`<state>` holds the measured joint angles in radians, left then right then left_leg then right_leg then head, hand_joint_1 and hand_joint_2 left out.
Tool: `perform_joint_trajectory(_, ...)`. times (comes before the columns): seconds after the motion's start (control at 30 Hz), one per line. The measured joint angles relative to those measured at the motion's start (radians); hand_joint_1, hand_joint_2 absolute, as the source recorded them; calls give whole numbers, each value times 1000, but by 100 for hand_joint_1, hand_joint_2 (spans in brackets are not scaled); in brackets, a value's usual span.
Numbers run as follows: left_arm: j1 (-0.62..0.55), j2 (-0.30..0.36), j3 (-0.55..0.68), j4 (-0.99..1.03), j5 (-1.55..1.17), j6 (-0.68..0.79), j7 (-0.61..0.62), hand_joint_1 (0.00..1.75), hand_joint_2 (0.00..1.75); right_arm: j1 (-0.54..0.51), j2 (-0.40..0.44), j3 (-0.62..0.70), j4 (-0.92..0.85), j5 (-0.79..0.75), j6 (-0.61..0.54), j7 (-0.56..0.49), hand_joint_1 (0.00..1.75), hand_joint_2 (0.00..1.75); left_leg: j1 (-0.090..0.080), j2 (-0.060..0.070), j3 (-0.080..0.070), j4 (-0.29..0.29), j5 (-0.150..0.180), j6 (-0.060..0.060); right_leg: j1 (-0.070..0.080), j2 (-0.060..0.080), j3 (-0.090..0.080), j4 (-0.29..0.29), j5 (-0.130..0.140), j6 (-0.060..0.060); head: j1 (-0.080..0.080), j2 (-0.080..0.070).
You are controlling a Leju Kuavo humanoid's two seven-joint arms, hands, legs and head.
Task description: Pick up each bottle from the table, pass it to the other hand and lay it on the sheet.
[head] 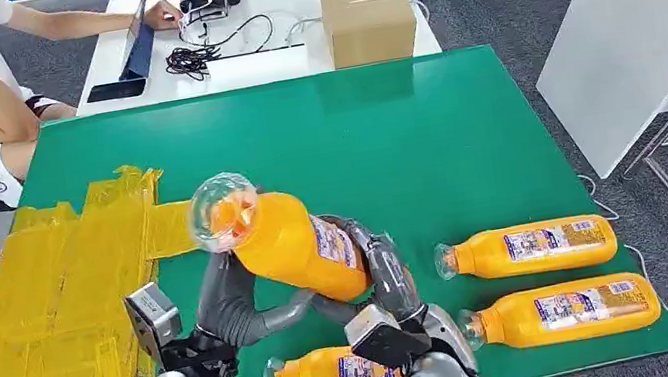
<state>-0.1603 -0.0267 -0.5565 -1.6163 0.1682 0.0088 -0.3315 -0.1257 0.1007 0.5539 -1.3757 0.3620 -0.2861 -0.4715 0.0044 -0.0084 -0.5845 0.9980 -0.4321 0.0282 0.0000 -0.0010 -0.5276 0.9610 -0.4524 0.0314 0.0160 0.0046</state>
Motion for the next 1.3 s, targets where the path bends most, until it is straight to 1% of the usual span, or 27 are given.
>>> perform_joint_trajectory(0.17,-1,0,-5,-6,18,-6,-8,0,175,-22,10,44,54,11,1,12,175,175,0,0,0,0,0,0,0,0,0,0,0,0,0,0)
perform_joint_trajectory(0.63,-1,1,-6,-6,16,14,-11,0,175,-58,27,84,113,31,4,21,175,175,0,0,0,0,0,0,0,0,0,0,0,0,0,0)
perform_joint_trajectory(0.67,0,1,-7,-6,16,16,-13,3,175,-59,28,89,116,31,4,22,175,175,0,0,0,0,0,0,0,0,0,0,0,0,0,0)
perform_joint_trajectory(0.7,0,1,-9,-6,16,20,-13,175,175,-61,29,92,120,31,4,24,175,175,0,0,0,0,0,0,0,0,0,0,0,0,0,0)
perform_joint_trajectory(1.27,4,1,-13,-6,19,61,-34,175,175,-73,29,116,138,24,-2,27,175,175,0,0,0,0,0,0,0,0,-1,0,0,0,0,0)
perform_joint_trajectory(1.3,4,0,-14,-6,19,63,-35,175,175,-73,29,116,138,23,-3,27,161,175,0,0,0,0,0,0,0,0,-1,0,0,0,0,0)
